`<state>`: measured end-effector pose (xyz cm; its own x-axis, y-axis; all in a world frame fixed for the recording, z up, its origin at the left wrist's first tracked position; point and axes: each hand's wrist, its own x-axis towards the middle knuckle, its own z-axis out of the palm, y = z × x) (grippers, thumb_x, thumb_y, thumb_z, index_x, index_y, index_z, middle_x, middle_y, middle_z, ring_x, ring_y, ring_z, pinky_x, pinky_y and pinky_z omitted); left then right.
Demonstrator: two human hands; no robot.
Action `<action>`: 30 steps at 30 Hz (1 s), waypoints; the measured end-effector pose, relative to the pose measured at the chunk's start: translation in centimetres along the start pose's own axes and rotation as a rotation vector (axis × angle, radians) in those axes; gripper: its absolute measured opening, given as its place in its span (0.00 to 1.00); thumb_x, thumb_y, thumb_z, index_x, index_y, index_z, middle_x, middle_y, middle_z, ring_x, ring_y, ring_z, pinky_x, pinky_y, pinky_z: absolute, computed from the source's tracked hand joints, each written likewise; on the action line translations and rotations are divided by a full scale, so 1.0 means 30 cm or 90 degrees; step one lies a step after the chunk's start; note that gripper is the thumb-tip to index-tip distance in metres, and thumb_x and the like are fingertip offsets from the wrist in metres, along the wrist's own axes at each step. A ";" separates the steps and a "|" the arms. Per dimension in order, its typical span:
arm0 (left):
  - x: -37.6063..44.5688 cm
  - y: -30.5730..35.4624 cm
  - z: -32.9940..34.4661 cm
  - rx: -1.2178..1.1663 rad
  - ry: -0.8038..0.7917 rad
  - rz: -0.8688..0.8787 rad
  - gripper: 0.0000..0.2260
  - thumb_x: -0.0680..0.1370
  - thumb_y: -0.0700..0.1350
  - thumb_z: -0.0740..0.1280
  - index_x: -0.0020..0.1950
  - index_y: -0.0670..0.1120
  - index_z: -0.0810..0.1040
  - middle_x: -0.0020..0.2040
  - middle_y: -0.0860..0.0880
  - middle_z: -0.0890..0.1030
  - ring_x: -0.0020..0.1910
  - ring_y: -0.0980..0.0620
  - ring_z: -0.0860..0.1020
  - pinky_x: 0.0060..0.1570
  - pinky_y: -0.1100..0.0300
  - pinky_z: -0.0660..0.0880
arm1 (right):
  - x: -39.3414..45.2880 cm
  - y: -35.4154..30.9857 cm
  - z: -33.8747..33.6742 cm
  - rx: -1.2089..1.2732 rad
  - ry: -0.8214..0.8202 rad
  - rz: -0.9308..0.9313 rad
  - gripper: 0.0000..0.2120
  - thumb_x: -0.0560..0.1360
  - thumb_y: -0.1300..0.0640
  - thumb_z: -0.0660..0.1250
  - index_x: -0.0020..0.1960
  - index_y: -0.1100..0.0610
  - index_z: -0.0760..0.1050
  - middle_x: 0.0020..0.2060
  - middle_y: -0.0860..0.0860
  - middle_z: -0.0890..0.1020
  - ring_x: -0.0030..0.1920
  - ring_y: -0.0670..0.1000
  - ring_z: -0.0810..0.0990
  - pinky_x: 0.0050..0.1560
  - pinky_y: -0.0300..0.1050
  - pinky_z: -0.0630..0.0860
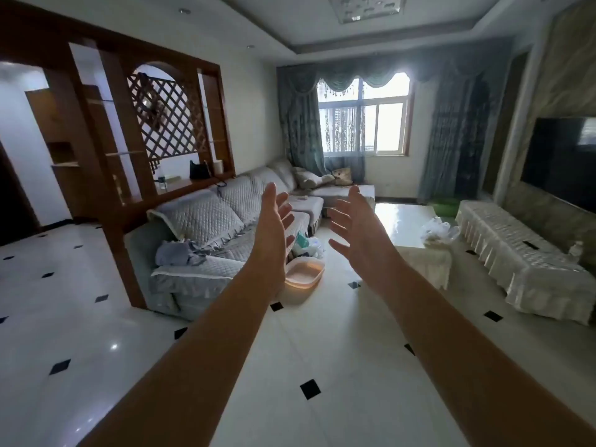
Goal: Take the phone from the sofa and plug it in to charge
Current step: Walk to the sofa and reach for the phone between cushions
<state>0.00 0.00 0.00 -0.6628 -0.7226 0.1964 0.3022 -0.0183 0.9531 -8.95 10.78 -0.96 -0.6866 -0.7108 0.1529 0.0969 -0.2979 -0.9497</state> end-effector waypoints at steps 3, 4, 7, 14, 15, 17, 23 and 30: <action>0.114 -0.038 -0.015 -0.025 0.006 -0.005 0.30 0.78 0.66 0.50 0.72 0.50 0.70 0.73 0.46 0.70 0.69 0.48 0.70 0.70 0.42 0.61 | 0.110 0.028 0.007 -0.013 -0.001 0.011 0.31 0.75 0.35 0.57 0.72 0.52 0.64 0.71 0.50 0.69 0.71 0.54 0.67 0.70 0.54 0.62; 0.153 -0.050 -0.020 -0.027 0.001 -0.008 0.30 0.78 0.66 0.49 0.72 0.50 0.69 0.73 0.46 0.70 0.69 0.48 0.70 0.69 0.43 0.61 | 0.147 0.036 0.012 -0.019 -0.006 0.014 0.31 0.75 0.35 0.57 0.72 0.52 0.65 0.71 0.50 0.69 0.71 0.54 0.67 0.70 0.55 0.62; 0.310 -0.115 -0.034 0.000 -0.012 0.000 0.30 0.79 0.66 0.48 0.73 0.50 0.68 0.74 0.46 0.69 0.69 0.47 0.69 0.67 0.45 0.62 | 0.298 0.063 0.010 -0.029 0.008 0.014 0.32 0.75 0.36 0.58 0.73 0.53 0.65 0.71 0.52 0.70 0.71 0.55 0.67 0.71 0.56 0.62; 0.720 -0.171 -0.050 -0.007 -0.043 0.015 0.29 0.79 0.65 0.48 0.74 0.51 0.67 0.75 0.47 0.68 0.71 0.47 0.68 0.64 0.47 0.61 | 0.699 0.089 0.038 -0.045 0.039 0.011 0.31 0.75 0.35 0.58 0.71 0.52 0.66 0.68 0.52 0.71 0.68 0.54 0.69 0.68 0.53 0.65; 0.780 -0.180 -0.044 -0.010 -0.053 0.010 0.29 0.79 0.65 0.48 0.74 0.50 0.66 0.75 0.46 0.67 0.71 0.47 0.68 0.66 0.46 0.61 | 0.754 0.103 0.034 -0.033 0.045 0.013 0.31 0.75 0.35 0.59 0.71 0.52 0.66 0.66 0.51 0.73 0.66 0.54 0.70 0.66 0.52 0.66; 0.874 -0.206 -0.026 -0.024 -0.068 0.001 0.30 0.80 0.64 0.48 0.75 0.49 0.65 0.76 0.46 0.66 0.72 0.46 0.67 0.69 0.46 0.59 | 0.847 0.142 0.015 -0.014 0.059 0.019 0.30 0.74 0.35 0.59 0.69 0.51 0.67 0.59 0.47 0.75 0.62 0.51 0.73 0.64 0.51 0.67; 1.109 -0.325 0.020 -0.030 -0.083 -0.025 0.28 0.80 0.64 0.49 0.73 0.51 0.68 0.74 0.47 0.69 0.70 0.49 0.69 0.71 0.44 0.60 | 1.088 0.217 -0.060 -0.011 0.099 0.029 0.19 0.73 0.34 0.60 0.55 0.45 0.75 0.51 0.43 0.79 0.56 0.46 0.76 0.61 0.50 0.70; 1.418 -0.448 0.103 -0.039 -0.077 -0.060 0.29 0.80 0.64 0.48 0.73 0.49 0.68 0.74 0.46 0.69 0.69 0.48 0.70 0.69 0.45 0.62 | 1.405 0.296 -0.185 0.010 0.064 0.049 0.20 0.75 0.35 0.58 0.59 0.47 0.71 0.53 0.43 0.77 0.62 0.51 0.73 0.66 0.52 0.67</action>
<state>-34.37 -28.36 -3.74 -0.7667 -0.6274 0.1362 0.2737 -0.1275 0.9533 -41.01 -18.28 -4.47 -0.7457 -0.6643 0.0514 0.1627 -0.2563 -0.9528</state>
